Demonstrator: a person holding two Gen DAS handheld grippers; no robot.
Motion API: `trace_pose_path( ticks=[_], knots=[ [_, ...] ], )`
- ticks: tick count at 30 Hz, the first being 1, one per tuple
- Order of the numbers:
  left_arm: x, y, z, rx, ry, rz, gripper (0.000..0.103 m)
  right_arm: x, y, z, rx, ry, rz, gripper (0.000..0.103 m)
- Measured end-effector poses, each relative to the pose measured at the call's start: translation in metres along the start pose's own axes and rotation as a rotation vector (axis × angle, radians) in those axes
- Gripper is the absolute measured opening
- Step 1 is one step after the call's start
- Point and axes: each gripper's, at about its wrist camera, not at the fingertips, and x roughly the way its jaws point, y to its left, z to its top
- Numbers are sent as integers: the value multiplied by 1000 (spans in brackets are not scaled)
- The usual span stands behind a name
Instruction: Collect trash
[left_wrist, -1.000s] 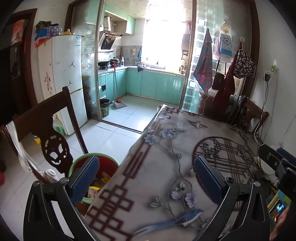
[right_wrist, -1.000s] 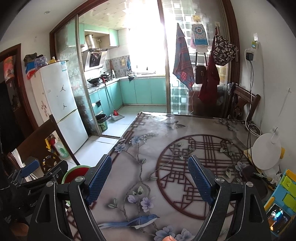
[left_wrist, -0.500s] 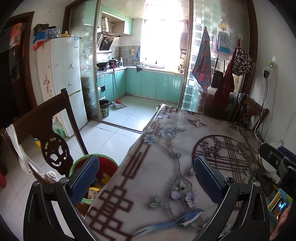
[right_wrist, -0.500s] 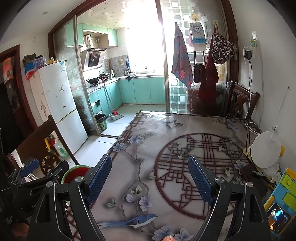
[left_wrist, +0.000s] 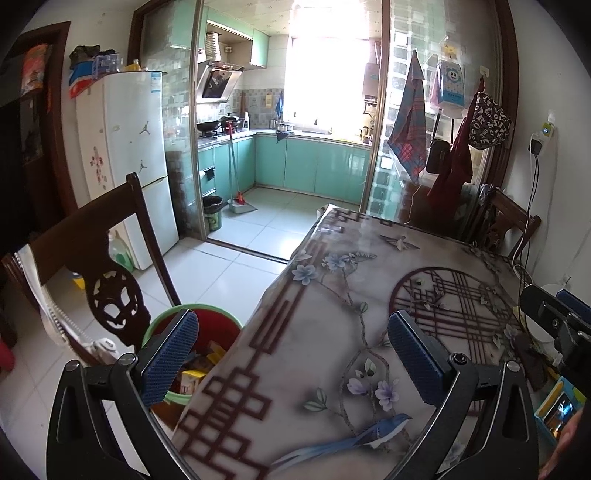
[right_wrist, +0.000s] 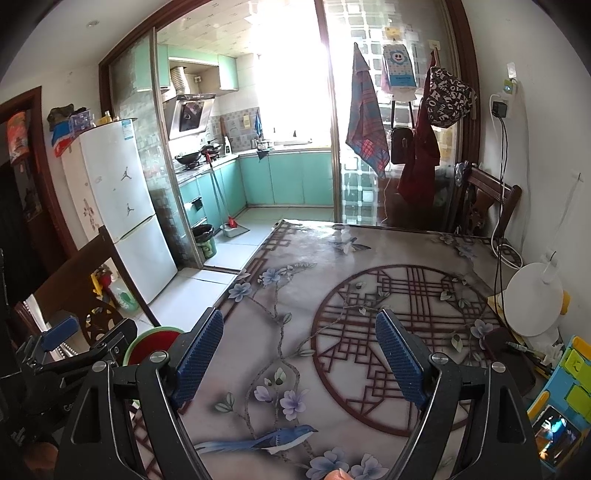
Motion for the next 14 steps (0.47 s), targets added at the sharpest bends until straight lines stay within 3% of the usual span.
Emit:
trace_pose_path(
  ticks=[14],
  knots=[
    [1, -1, 0, 4, 30, -13, 103, 2, 2, -1, 3, 2, 4, 85]
  ],
)
